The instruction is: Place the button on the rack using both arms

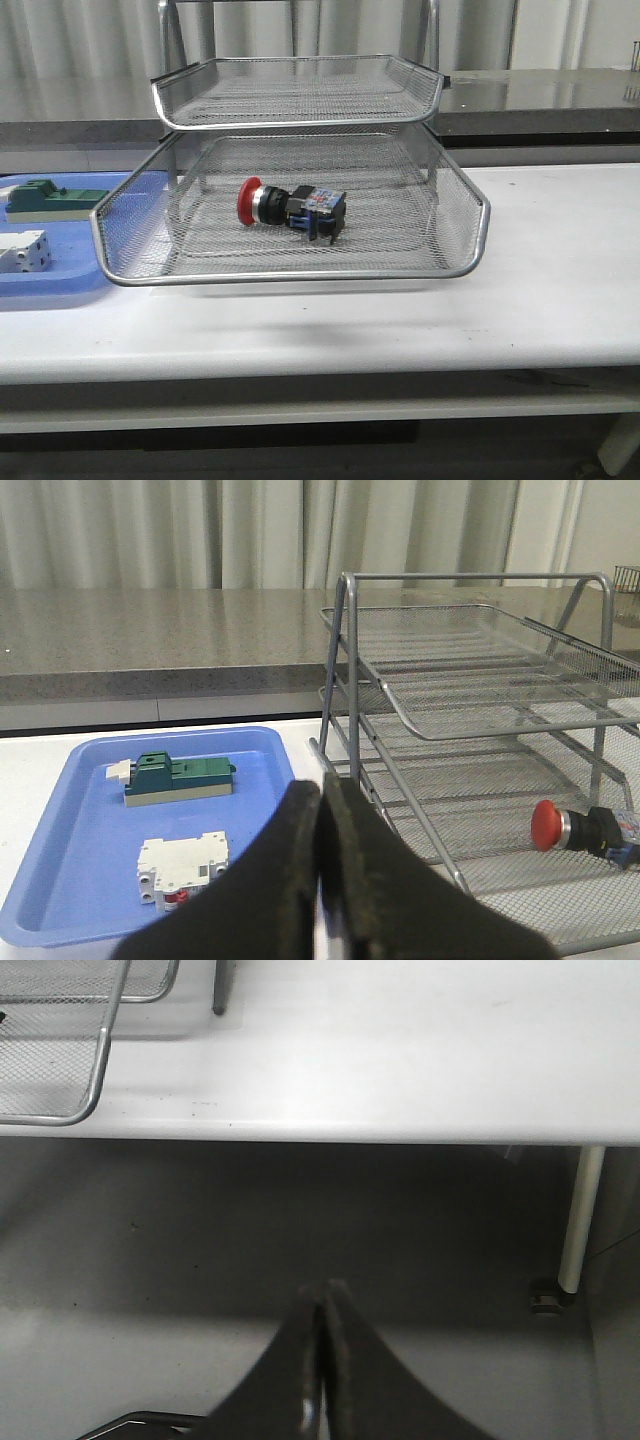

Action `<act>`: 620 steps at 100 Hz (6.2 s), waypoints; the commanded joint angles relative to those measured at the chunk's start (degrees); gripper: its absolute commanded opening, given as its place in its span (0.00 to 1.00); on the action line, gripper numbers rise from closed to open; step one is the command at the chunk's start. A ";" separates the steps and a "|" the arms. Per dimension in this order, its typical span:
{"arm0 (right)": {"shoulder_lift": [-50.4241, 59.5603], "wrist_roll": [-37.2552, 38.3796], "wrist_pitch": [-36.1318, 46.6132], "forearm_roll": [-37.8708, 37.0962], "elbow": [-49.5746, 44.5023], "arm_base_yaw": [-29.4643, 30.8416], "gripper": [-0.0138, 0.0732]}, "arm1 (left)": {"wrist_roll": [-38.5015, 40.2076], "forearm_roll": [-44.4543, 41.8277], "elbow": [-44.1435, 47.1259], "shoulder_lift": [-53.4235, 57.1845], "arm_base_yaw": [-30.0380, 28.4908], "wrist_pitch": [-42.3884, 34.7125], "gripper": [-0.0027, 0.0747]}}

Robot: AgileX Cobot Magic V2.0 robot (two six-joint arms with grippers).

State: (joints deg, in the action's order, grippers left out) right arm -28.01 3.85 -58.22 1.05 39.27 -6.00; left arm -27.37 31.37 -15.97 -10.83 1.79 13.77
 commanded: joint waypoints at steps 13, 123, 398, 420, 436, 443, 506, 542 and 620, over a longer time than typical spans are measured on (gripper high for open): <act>-0.30 -0.12 3.55 -0.35 1.92 0.09 0.08 | 0.53 0.99 -1.71 -0.48 -0.06 -4.19 0.01; -37.22 -11.40 23.19 26.92 1.98 -15.80 0.08 | 0.53 0.99 -1.71 -0.48 -0.06 -4.19 0.01; -74.75 -11.41 46.43 11.08 30.31 -18.68 0.09 | 0.53 0.99 -1.71 -0.48 -0.06 -4.19 0.01; -76.44 -11.41 45.87 10.91 33.94 -18.68 0.09 | 0.53 0.99 -1.71 -0.48 -0.06 -4.19 0.01; -76.44 -11.41 42.74 10.91 34.44 -18.68 0.09 | 0.53 0.99 -1.71 -0.48 -0.06 -4.19 0.01; -76.44 -11.37 40.22 10.91 34.44 -18.68 0.09 | 0.53 0.99 -1.71 -0.48 -0.06 -4.19 0.01; -59.62 -11.30 41.70 10.59 17.19 -16.85 0.09 | 0.53 0.99 -1.71 -0.48 -0.06 -4.19 0.01; -40.13 -10.72 44.55 10.59 3.51 -4.76 0.09 | 0.53 0.99 -1.71 -0.48 -0.06 -4.19 0.01; 0.59 -10.72 32.01 10.59 -7.51 0.28 0.09 | 0.53 0.99 -1.71 -0.48 -0.06 -4.19 0.01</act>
State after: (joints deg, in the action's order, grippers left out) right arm -29.42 -6.67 -27.10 11.60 30.45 -6.13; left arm -27.37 31.48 -15.97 -10.83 1.79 13.66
